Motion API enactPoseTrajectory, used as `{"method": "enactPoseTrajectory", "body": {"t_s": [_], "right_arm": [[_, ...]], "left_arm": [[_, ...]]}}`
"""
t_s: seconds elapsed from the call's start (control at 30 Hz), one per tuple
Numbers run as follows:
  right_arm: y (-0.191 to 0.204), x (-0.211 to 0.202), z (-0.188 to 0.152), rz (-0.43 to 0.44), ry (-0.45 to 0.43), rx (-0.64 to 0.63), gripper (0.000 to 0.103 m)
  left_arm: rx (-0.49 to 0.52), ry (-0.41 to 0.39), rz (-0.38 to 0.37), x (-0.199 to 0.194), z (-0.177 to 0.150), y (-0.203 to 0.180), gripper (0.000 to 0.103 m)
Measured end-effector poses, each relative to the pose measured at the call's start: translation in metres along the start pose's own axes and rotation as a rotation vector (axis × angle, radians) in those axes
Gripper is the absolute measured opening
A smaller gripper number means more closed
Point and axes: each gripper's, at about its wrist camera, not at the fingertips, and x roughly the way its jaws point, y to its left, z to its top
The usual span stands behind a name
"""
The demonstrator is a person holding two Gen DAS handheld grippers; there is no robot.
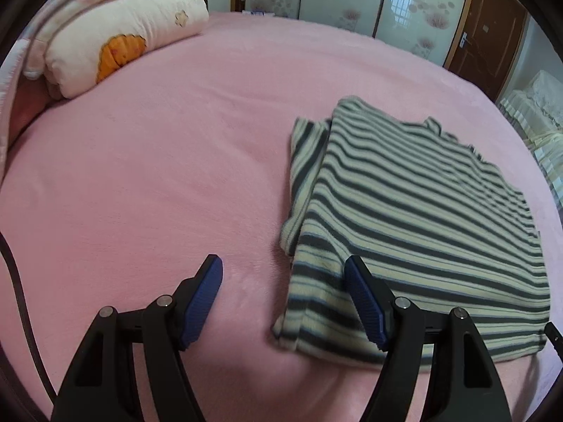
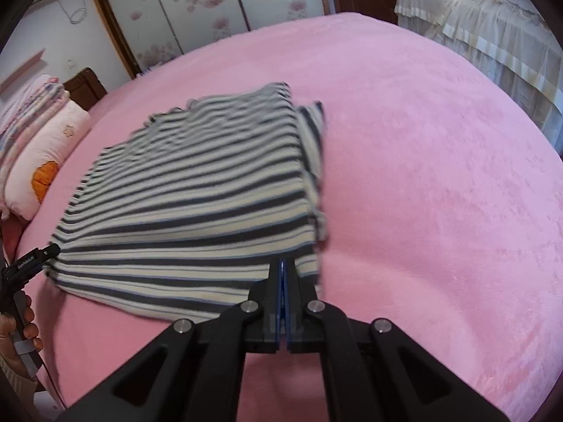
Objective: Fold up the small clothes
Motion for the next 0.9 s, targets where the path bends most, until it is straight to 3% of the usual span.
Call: {"method": "enactPoseTrajectory", "body": {"t_s": [0.27,0.57,0.9], "right_arm": [[0.044,-0.008,-0.016,0.066,0.011,-0.095,0.001],[0.073,-0.015,-0.029,0.103,0.013,-0.152,0.001],[0.103,-0.018,-0.038,0.167,0.020,-0.181,0.001]], "left_arm": [[-0.094,0.042,-0.051,-0.032,-0.021,0.021,0.071],[-0.077,0.103,-0.075,-0.031,-0.056,0.010,0.071],[-0.227,0.158,-0.300,-0.010,-0.067,0.002,0.069]]}}
